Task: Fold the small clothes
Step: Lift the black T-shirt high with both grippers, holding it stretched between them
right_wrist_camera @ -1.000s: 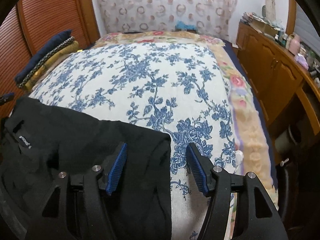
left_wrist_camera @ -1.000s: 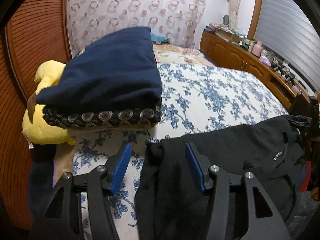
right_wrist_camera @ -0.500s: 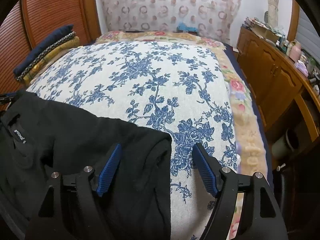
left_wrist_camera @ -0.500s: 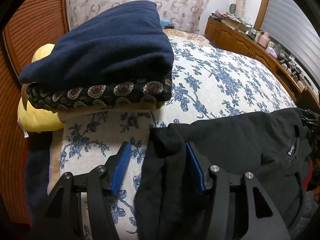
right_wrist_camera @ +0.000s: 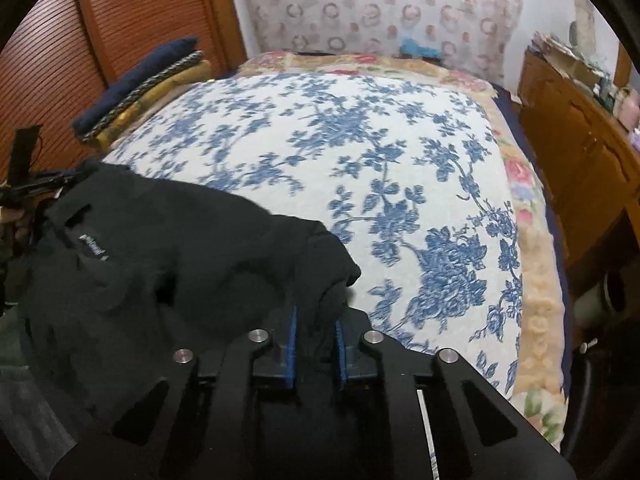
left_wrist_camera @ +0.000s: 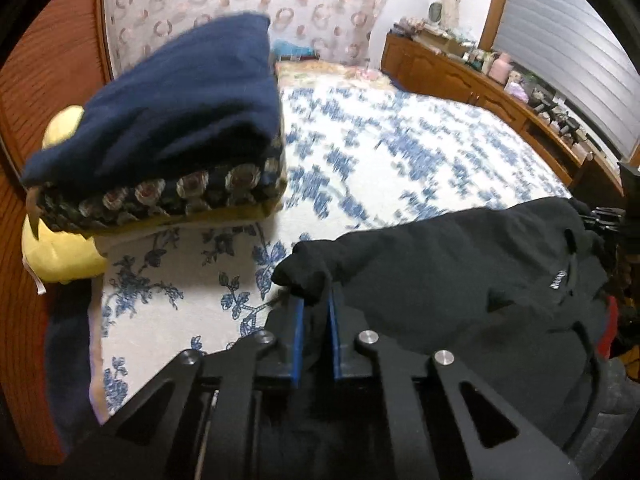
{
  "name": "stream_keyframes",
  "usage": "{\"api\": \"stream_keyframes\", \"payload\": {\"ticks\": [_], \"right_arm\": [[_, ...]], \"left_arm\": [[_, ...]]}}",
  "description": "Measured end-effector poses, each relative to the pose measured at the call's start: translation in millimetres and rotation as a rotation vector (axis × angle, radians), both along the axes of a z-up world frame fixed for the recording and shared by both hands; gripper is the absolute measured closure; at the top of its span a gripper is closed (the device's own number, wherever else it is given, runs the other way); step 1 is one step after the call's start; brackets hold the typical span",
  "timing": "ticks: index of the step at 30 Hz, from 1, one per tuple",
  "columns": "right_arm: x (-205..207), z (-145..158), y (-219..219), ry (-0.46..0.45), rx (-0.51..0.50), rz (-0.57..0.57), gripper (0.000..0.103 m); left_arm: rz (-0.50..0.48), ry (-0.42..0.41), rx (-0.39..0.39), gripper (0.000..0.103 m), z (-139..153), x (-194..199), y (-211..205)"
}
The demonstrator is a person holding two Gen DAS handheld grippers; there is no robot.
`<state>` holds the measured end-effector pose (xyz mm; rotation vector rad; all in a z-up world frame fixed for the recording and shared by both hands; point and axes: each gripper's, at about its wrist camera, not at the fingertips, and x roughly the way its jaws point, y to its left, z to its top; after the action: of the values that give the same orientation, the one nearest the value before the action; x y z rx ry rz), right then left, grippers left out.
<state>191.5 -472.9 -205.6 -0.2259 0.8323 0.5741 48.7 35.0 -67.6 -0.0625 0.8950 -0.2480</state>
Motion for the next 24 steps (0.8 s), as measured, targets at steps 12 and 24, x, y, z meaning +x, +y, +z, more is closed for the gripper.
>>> {"api": "stream_keyframes", "payload": {"ticks": [12,24], "right_arm": [[-90,141,4,-0.264,0.205,0.065,0.095],[-131,284,-14,-0.614,0.207,0.012,0.095]], "left_arm": [[-0.069,-0.358,-0.129,0.097,142,-54,-9],[-0.054,-0.666,-0.133,0.097,260,-72,21]]}}
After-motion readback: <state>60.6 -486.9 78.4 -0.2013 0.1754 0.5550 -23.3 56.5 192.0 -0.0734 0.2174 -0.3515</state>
